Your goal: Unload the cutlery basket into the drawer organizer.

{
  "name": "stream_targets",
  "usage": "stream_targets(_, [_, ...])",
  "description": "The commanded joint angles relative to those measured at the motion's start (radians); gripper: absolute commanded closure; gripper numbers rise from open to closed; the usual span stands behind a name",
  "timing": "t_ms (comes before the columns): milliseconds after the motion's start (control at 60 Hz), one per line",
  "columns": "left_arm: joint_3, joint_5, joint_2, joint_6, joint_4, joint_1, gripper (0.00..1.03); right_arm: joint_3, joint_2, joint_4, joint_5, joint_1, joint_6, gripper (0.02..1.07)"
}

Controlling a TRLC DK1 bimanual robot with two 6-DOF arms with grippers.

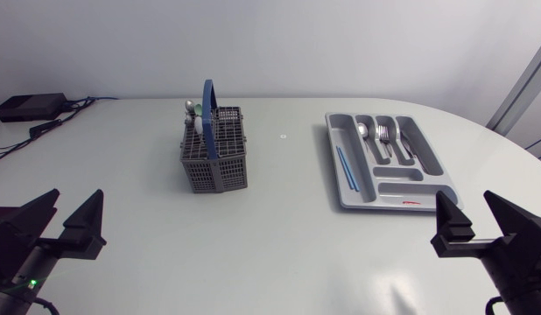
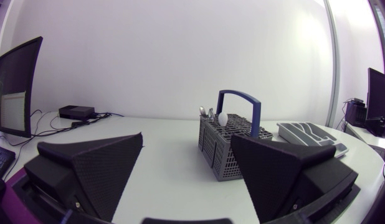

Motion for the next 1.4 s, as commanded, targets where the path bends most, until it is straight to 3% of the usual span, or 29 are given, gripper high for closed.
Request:
stream_targets(0, [-0.019,-0.008,-0.007,-0.027,0.001,0.004,0.04,-0.017,-0.008,-0.001,-0.004,0.009,-0.003,0.06])
stream_targets(617, [-0.018,-0.008,-0.011,-0.031,0.019,0.007,0.04,-0.017,-0.009,0.014,-0.004,0.024,-0.008,0.06])
stream_targets(833, [0.080,-0.008,0.041,-0.035,0.001,-0.001,0.04,0.053,0.015,0.037,0.013,0.088,0.000,0.06])
stream_targets(1150, [0.312,-0.008,0.493,-0.036,0.001,-0.018,0.04,0.210,0.370,0.155,0.102,0.237,0.006,0.07])
stream_targets(1383, [0.488,-0.036,0.740,-0.021,-0.119,-0.007,0.06,0.406,0.759,0.175,0.269,0.489,0.014,0.07])
